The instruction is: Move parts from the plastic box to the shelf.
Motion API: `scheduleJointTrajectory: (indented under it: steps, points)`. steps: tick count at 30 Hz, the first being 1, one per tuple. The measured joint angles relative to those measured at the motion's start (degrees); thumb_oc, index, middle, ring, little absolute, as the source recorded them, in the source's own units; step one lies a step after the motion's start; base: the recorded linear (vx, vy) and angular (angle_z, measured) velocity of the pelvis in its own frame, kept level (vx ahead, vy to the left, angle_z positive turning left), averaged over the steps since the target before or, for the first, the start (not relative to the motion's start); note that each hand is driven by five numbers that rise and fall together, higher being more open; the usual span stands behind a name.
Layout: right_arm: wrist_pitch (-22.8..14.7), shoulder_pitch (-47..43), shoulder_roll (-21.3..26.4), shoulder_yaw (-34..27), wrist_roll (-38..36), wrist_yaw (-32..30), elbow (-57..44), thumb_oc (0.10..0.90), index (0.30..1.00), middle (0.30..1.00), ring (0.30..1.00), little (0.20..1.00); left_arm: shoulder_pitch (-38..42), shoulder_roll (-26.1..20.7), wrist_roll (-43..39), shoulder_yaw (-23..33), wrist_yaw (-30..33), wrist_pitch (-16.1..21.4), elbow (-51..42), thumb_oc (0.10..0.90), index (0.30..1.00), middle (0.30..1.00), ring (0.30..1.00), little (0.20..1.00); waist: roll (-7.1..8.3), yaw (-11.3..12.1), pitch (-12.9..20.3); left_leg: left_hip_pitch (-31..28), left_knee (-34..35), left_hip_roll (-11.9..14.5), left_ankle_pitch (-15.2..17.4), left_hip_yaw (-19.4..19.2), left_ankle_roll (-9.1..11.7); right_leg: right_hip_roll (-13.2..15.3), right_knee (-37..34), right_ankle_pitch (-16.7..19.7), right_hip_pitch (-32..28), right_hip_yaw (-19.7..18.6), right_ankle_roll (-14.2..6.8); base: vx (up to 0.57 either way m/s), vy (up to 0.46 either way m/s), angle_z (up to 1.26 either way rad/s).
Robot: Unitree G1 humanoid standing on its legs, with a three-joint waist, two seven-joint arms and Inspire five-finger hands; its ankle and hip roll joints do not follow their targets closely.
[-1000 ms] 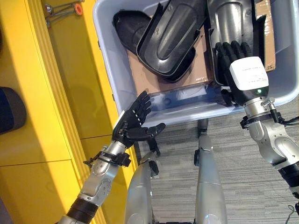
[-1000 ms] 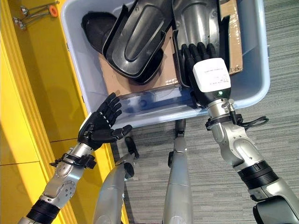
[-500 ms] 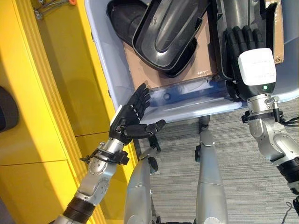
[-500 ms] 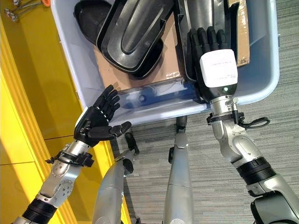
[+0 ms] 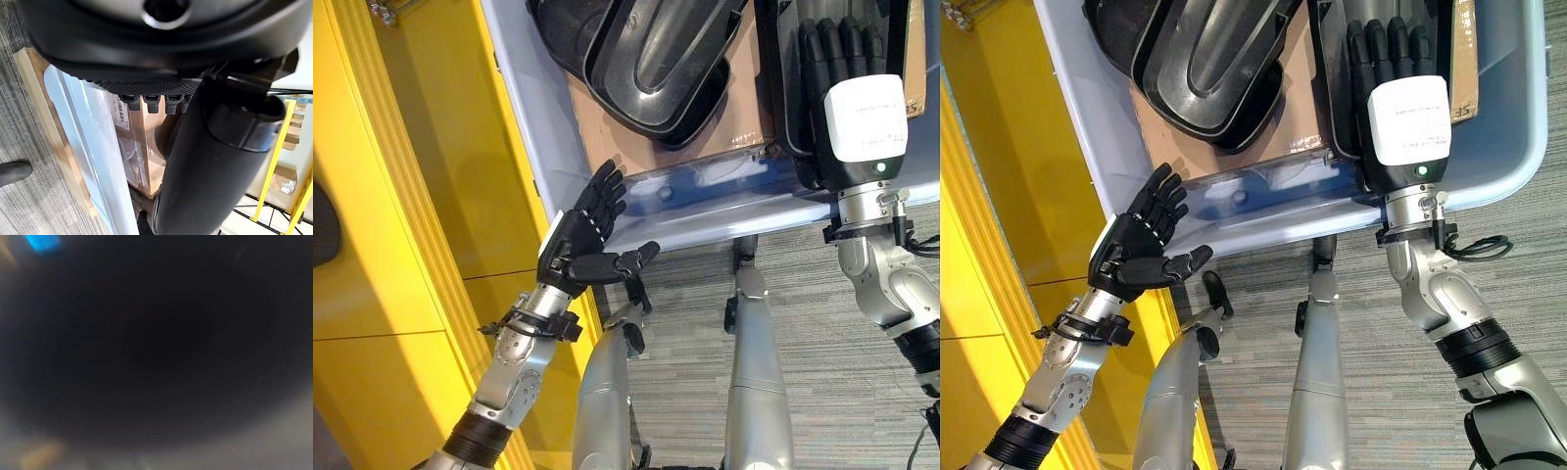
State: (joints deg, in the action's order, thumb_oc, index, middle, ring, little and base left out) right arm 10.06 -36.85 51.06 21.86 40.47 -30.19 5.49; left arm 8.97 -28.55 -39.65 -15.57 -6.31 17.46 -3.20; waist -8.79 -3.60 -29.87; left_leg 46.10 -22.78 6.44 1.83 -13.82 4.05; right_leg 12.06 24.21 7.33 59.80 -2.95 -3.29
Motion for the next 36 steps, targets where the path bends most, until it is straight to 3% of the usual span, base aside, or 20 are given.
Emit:
scheduleJointTrajectory:
  steps: [1,6,19,24,36]
  points:
    - [-0.64,-0.38,0.02,0.06,0.05,-0.11,0.37,0.4,0.3,0.3,0.3,0.3,0.0,-0.01,0.27,-0.09,0.69,0.18,-0.01,0.9,1.0,1.0,1.0,1.0,-0.01,-0.08,0.01,0.04,0.08,-0.01,0.02,0.01,0.03,-0.04,-0.13,0.0,0.01,-0.06,0.0,0.0,0.0,0.0]
    - [-3.41,-3.86,0.34,1.2,0.05,-3.69,2.22,0.4,0.3,0.3,0.3,0.3,0.46,0.04,0.53,-0.17,1.86,0.53,0.03,0.9,1.0,1.0,1.0,1.0,-0.7,-0.88,0.46,0.79,-0.46,0.0,0.29,0.15,0.21,-0.1,0.13,0.06,0.47,-0.29,-0.1,-0.02,-0.005,0.0]
    - [-10.18,-8.0,1.1,1.98,-0.21,-13.47,8.2,0.4,0.3,0.3,0.3,0.3,3.38,0.12,2.22,-1.66,2.47,1.05,2.11,0.9,1.0,1.0,1.0,1.0,-2.12,0.59,1.4,1.48,0.27,0.12,-0.42,1.84,0.65,-1.11,-0.46,0.86,0.86,0.42,0.31,0.01,-0.007,-0.01]
    - [-11.41,-3.98,0.86,-2.2,-0.2,-13.51,3.63,0.4,0.3,0.3,0.3,0.3,2.54,0.12,2.21,-1.65,2.48,0.12,1.35,0.9,1.0,1.0,1.0,1.0,-2.12,0.82,1.4,0.66,1.45,-0.52,-0.76,2.96,0.52,-1.2,-0.11,0.65,0.79,0.34,0.62,0.0,0.0,0.0]
    - [-12.23,3.83,-0.77,-2.4,-0.47,-11.56,3.11,0.4,0.3,0.3,0.3,0.3,-1.93,0.07,2.02,-2.5,1.9,-1.29,0.94,0.9,1.0,1.0,1.0,1.0,-2.04,0.68,1.35,-7.54,4.99,-0.82,-0.79,2.78,0.74,-1.24,0.73,-1.29,-5.25,0.49,0.7,0.0,0.0,0.0]
